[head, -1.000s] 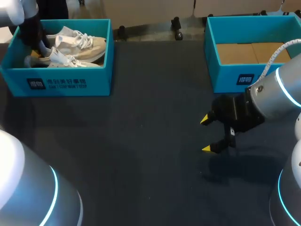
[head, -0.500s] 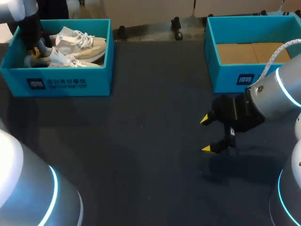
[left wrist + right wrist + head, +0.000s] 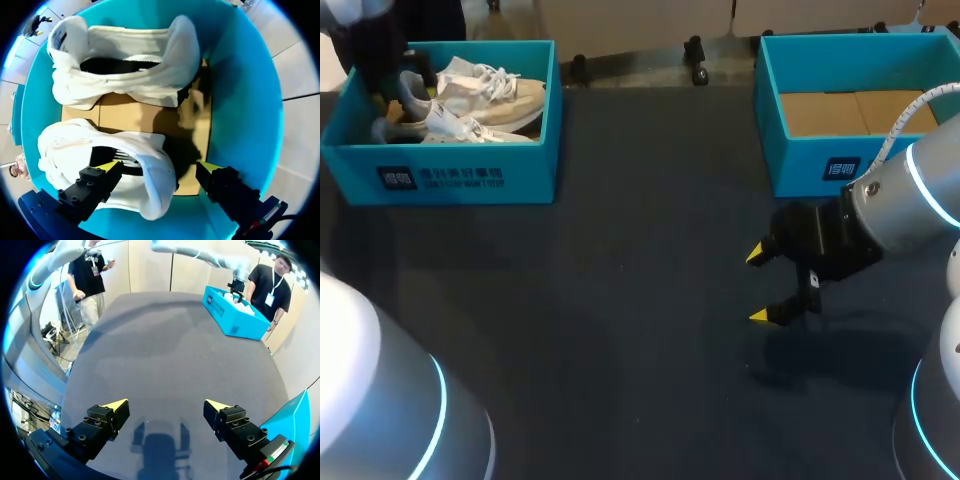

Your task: Take the shoe out of the shoebox, open the shoe tongue, remove and reinsert the insole, then place the shoe into the shoebox

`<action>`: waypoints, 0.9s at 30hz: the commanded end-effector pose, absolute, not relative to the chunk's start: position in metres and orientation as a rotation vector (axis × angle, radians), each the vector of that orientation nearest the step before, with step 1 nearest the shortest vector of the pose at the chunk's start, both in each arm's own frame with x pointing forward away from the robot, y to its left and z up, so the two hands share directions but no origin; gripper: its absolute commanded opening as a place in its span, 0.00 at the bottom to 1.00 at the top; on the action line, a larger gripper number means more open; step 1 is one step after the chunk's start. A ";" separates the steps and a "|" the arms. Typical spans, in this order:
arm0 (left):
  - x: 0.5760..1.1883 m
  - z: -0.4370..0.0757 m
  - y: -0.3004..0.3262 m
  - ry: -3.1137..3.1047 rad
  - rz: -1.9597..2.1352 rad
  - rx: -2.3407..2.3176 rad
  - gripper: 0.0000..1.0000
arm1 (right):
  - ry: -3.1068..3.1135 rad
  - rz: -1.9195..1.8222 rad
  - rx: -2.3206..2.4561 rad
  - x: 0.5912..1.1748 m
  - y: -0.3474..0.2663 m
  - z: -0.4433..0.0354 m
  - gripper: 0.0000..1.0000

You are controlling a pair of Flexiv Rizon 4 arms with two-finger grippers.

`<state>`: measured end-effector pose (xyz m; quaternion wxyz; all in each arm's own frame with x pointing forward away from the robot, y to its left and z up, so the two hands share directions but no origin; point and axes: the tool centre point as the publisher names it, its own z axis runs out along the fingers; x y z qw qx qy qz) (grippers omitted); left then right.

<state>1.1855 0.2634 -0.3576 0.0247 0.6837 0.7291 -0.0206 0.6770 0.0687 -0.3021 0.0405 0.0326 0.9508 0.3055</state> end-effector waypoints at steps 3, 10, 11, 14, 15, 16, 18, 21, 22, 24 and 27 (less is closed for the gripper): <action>1.163 -0.335 0.263 2.230 0.019 2.118 1.00 | 2.909 0.936 0.100 0.675 0.068 -0.302 1.00; 1.152 -0.313 0.267 2.221 0.031 2.129 1.00 | 2.909 0.936 0.100 0.675 0.068 -0.302 1.00; 1.150 -0.310 0.267 2.223 0.032 2.129 1.00 | 2.909 0.936 0.100 0.675 0.068 -0.302 1.00; 1.141 -0.299 0.269 2.227 0.013 2.120 1.00 | 2.909 0.936 0.100 0.675 0.068 -0.302 1.00; 1.137 -0.296 0.269 2.230 0.002 2.113 1.00 | 2.909 0.936 0.100 0.675 0.068 -0.302 1.00; 1.133 -0.293 0.269 2.229 0.001 2.114 1.00 | 2.909 0.936 0.100 0.675 0.068 -0.302 1.00; 1.126 -0.288 0.270 2.228 -0.007 2.115 1.00 | 2.909 0.936 0.100 0.675 0.068 -0.302 1.00; 1.117 -0.281 0.272 2.225 -0.016 2.127 1.00 | 2.909 0.936 0.100 0.675 0.068 -0.302 1.00; 1.115 -0.279 0.273 2.226 -0.036 2.145 1.00 | 2.909 0.936 0.100 0.675 0.068 -0.302 1.00; 1.111 -0.275 0.273 2.232 -0.044 2.147 1.00 | 2.909 0.936 0.100 0.675 0.068 -0.302 1.00; 1.102 -0.270 0.274 2.236 -0.039 2.157 1.00 | 2.909 0.936 0.100 0.675 0.068 -0.302 1.00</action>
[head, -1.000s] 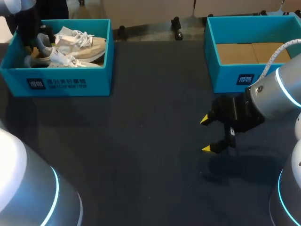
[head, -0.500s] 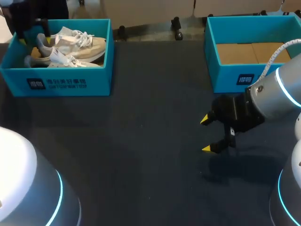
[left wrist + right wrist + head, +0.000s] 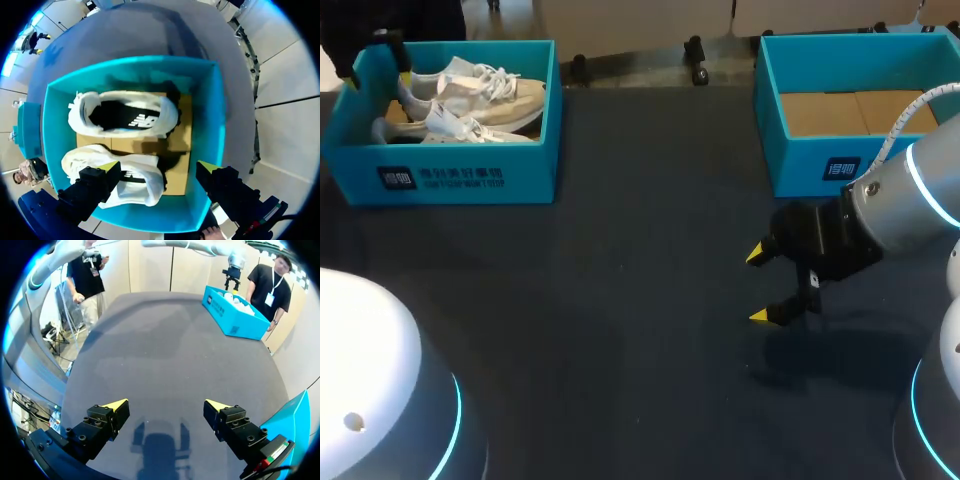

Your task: Take the shoe out of the shoebox, open the shoe tongue, remove and reinsert the insole, then place the shoe into the shoebox

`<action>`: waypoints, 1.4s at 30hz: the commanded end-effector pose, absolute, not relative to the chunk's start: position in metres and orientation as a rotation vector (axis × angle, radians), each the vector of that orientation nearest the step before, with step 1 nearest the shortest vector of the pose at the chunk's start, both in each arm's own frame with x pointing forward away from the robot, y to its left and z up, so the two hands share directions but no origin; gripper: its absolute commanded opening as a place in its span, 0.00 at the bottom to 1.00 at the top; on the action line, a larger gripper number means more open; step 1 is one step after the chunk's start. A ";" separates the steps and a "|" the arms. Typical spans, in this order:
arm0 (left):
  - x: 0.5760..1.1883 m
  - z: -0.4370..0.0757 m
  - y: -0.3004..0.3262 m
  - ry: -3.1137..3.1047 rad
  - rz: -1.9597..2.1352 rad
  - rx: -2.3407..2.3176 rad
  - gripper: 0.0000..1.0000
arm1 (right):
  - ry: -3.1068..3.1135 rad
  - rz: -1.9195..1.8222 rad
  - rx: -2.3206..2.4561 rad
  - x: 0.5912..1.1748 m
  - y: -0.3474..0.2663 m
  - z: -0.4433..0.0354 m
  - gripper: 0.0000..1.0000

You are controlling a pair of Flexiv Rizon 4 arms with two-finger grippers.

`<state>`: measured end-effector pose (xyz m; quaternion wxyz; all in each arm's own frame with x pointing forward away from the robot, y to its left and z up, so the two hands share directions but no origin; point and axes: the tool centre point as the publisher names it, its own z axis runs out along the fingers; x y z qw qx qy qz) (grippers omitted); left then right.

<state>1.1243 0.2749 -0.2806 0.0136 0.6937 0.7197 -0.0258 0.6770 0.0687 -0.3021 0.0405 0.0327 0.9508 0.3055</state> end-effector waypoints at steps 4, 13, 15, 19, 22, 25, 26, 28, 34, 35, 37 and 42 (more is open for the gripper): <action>1.100 -0.268 0.275 2.256 -0.024 2.133 1.00 | 2.909 0.936 0.100 0.675 0.068 -0.302 1.00; 1.100 -0.268 0.275 2.256 -0.024 2.133 1.00 | 2.909 0.936 0.100 0.675 0.068 -0.302 1.00; 1.100 -0.268 0.275 2.256 -0.024 2.133 1.00 | 2.909 0.936 0.100 0.675 0.068 -0.302 1.00; 1.093 -0.268 0.284 2.266 -0.018 2.136 1.00 | 2.909 0.936 0.100 0.675 0.068 -0.302 1.00; 1.086 -0.269 0.295 2.280 -0.015 2.142 1.00 | 2.909 0.936 0.100 0.675 0.068 -0.302 1.00; 1.078 -0.270 0.302 2.276 -0.019 2.159 1.00 | 2.909 0.936 0.100 0.675 0.068 -0.302 1.00; 1.074 -0.271 0.303 2.266 -0.015 2.174 1.00 | 2.909 0.936 0.100 0.675 0.068 -0.302 1.00; 1.070 -0.272 0.306 2.255 -0.018 2.181 1.00 | 2.909 0.936 0.100 0.675 0.068 -0.302 1.00; 1.059 -0.277 0.312 2.228 -0.045 2.187 1.00 | 2.909 0.936 0.100 0.675 0.068 -0.302 1.00; 1.058 -0.278 0.312 2.224 -0.042 2.187 1.00 | 2.909 0.936 0.100 0.675 0.068 -0.302 1.00; 1.056 -0.281 0.310 2.224 -0.026 2.184 1.00 | 2.909 0.936 0.100 0.675 0.068 -0.302 1.00; 1.053 -0.287 0.307 2.209 -0.049 2.202 1.00 | 2.909 0.936 0.100 0.675 0.068 -0.302 1.00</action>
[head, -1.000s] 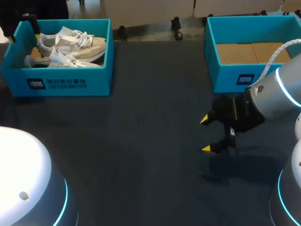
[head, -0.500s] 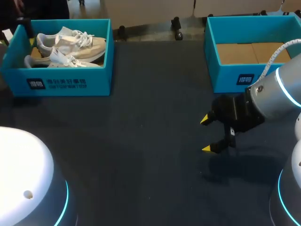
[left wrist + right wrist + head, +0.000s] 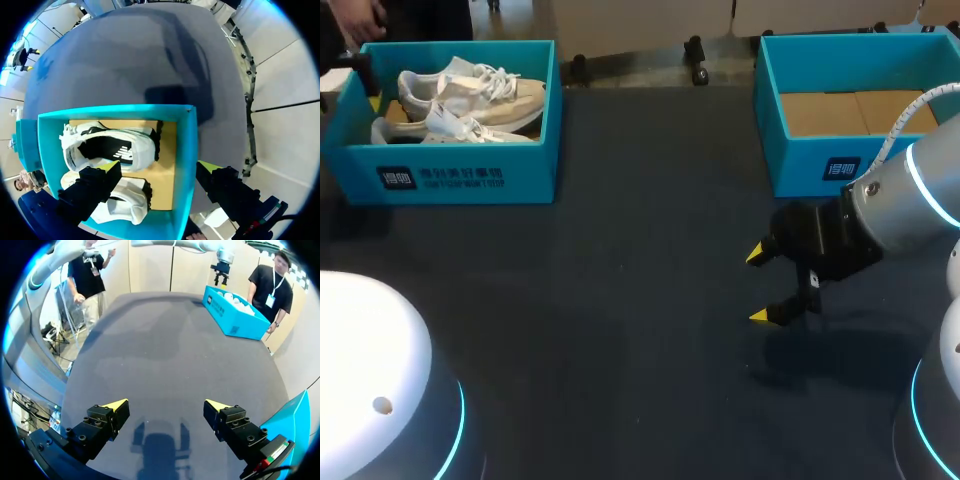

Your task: Take the shoe out of the shoebox, open the shoe tongue, remove and reinsert the insole, then place the shoe into the shoebox

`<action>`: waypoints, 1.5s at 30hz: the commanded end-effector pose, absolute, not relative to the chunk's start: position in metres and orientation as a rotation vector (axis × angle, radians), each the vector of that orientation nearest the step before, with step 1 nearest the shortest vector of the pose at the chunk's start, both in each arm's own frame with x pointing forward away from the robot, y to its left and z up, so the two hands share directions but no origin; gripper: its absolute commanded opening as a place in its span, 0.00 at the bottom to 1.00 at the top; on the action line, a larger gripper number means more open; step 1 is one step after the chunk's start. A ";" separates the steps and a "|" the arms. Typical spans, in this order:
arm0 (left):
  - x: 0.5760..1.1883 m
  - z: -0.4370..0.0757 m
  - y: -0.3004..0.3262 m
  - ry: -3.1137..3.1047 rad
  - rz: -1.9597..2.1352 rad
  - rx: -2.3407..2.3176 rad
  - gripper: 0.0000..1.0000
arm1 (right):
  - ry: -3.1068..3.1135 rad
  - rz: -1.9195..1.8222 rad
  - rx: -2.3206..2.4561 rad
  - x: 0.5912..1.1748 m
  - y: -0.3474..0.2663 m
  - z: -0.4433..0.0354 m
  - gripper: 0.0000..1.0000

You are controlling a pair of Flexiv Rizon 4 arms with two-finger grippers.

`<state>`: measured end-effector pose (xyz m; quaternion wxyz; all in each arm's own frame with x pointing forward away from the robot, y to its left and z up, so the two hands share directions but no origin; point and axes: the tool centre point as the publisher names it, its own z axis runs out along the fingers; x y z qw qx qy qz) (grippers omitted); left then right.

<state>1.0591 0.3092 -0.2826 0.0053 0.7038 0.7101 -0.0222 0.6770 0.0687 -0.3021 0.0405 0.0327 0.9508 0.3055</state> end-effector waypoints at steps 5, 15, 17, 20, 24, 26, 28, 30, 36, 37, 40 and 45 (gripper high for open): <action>1.051 -0.291 0.302 2.200 -0.049 2.209 0.96 | 2.909 0.936 0.100 0.675 0.068 -0.302 1.00; 1.054 -0.307 0.290 2.180 -0.046 2.252 0.69 | 2.909 0.936 0.100 0.675 0.068 -0.302 1.00; 1.055 -0.311 0.290 2.172 -0.048 2.253 0.67 | 2.909 0.936 0.100 0.675 0.068 -0.302 1.00; 1.057 -0.317 0.291 2.163 -0.058 2.256 0.65 | 2.909 0.936 0.100 0.675 0.068 -0.302 1.00; 1.058 -0.325 0.289 2.157 -0.054 2.265 0.64 | 2.909 0.936 0.100 0.675 0.068 -0.302 1.00; 1.059 -0.328 0.288 2.153 -0.054 2.267 0.63 | 2.909 0.936 0.100 0.675 0.068 -0.302 1.00; 1.060 -0.332 0.288 2.144 -0.062 2.268 0.62 | 2.909 0.936 0.100 0.675 0.068 -0.302 1.00; 1.060 -0.336 0.288 2.130 -0.055 2.263 0.63 | 2.909 0.936 0.100 0.675 0.068 -0.302 1.00; 1.062 -0.349 0.286 2.109 -0.049 2.283 0.67 | 2.909 0.936 0.100 0.675 0.068 -0.302 1.00; 1.062 -0.351 0.286 2.109 -0.053 2.287 0.65 | 2.909 0.936 0.100 0.675 0.068 -0.302 1.00; 1.061 -0.357 0.287 2.109 -0.050 2.291 0.63 | 2.909 0.936 0.100 0.675 0.068 -0.302 1.00; 1.065 -0.367 0.286 2.121 -0.032 2.292 0.64 | 2.909 0.936 0.100 0.675 0.068 -0.302 1.00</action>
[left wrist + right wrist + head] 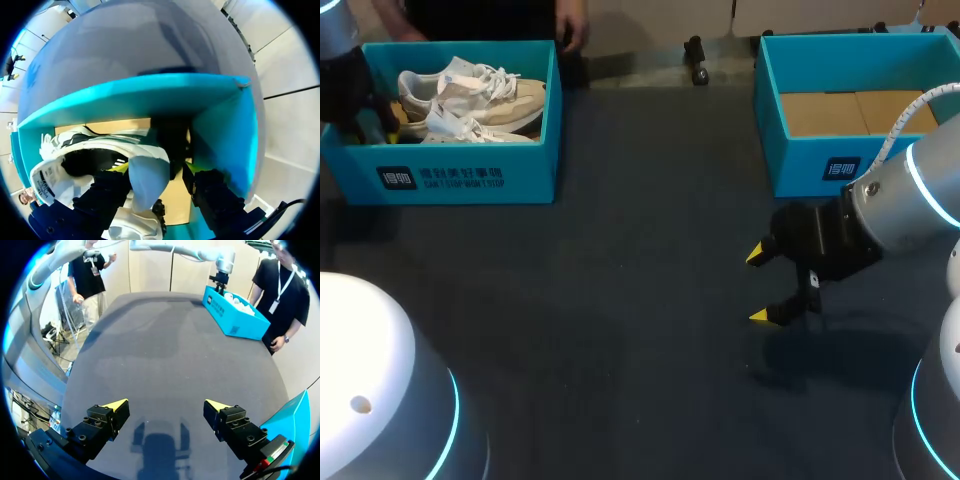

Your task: Take the shoe out of the shoebox, open the shoe tongue, remove and reinsert the insole, then place the shoe into the shoebox

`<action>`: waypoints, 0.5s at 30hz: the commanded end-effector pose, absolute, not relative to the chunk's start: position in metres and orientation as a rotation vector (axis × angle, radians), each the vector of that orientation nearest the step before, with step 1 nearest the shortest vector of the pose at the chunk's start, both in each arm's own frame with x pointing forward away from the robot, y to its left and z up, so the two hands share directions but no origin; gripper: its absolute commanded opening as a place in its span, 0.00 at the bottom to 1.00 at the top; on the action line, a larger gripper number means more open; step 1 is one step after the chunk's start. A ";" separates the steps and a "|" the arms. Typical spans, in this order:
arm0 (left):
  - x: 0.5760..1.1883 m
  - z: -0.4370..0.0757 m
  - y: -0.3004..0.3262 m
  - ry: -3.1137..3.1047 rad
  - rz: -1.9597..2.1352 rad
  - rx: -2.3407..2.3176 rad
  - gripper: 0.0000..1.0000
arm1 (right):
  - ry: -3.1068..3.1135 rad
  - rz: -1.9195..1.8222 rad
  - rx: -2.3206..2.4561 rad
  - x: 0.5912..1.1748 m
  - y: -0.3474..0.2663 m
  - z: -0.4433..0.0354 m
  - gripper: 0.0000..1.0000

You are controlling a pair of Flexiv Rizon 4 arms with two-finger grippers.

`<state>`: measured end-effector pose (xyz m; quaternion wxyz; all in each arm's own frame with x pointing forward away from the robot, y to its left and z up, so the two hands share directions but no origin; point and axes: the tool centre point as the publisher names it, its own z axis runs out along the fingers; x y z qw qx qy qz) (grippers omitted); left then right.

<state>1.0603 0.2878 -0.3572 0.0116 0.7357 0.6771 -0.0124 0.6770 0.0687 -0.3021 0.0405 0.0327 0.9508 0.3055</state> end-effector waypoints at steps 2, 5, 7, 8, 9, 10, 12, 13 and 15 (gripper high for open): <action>1.066 -0.370 0.286 2.121 -0.040 2.291 0.64 | 2.909 0.936 0.100 0.675 0.068 -0.302 1.00; 1.066 -0.374 0.285 2.118 -0.007 2.281 0.63 | 2.909 0.936 0.100 0.675 0.068 -0.302 1.00; 1.066 -0.377 0.285 2.117 -0.004 2.282 0.64 | 2.909 0.936 0.100 0.675 0.068 -0.302 1.00; 1.067 -0.379 0.285 2.115 -0.002 2.282 0.63 | 2.909 0.936 0.100 0.675 0.068 -0.302 1.00; 1.067 -0.381 0.284 2.116 0.000 2.282 0.63 | 2.909 0.936 0.100 0.675 0.068 -0.302 1.00; 1.068 -0.382 0.284 2.117 0.000 2.283 0.63 | 2.909 0.936 0.100 0.675 0.068 -0.302 1.00; 1.068 -0.385 0.284 2.114 0.001 2.287 0.61 | 2.909 0.936 0.100 0.675 0.068 -0.302 1.00; 1.068 -0.386 0.283 2.114 0.003 2.288 0.60 | 2.909 0.936 0.100 0.675 0.068 -0.302 1.00; 1.067 -0.388 0.283 2.113 0.007 2.292 0.51 | 2.909 0.936 0.100 0.675 0.068 -0.302 1.00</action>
